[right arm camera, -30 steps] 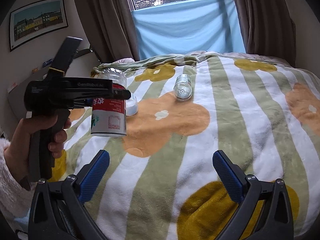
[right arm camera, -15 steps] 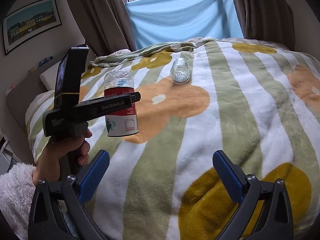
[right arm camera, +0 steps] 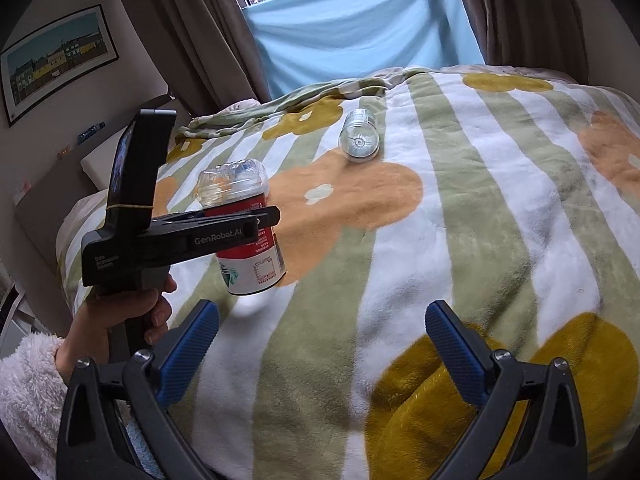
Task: Flip cup upside down
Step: 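Rotate the bottle with the left tool, turning its base upward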
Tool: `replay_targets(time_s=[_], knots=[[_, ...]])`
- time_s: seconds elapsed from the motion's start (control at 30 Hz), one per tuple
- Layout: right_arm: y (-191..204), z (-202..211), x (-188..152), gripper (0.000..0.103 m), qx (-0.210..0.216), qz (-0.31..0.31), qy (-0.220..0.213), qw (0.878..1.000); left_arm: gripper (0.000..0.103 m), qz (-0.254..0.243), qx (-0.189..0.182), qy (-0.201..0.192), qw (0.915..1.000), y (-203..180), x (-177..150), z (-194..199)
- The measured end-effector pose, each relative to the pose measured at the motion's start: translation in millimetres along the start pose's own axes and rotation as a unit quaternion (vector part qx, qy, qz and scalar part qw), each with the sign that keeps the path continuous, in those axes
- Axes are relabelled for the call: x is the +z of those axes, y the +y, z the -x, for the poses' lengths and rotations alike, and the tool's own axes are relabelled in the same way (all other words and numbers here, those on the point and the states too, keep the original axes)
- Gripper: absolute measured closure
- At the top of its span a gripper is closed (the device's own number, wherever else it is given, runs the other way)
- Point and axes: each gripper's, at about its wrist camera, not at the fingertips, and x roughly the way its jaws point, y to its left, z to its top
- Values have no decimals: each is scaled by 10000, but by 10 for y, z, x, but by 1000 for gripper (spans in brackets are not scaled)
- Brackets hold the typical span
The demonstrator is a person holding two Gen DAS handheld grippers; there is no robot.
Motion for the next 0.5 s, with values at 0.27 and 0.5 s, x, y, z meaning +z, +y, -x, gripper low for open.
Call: replay_targets(time_s=[0.27,0.5], knots=[[72,-5,4,0,16,50,-21,10000,45,274,-261,527,9979,74,-73,-48],[97,-19,10,0,-41,127,1,9999,36,259,-293,361,9986,64,-145,20]])
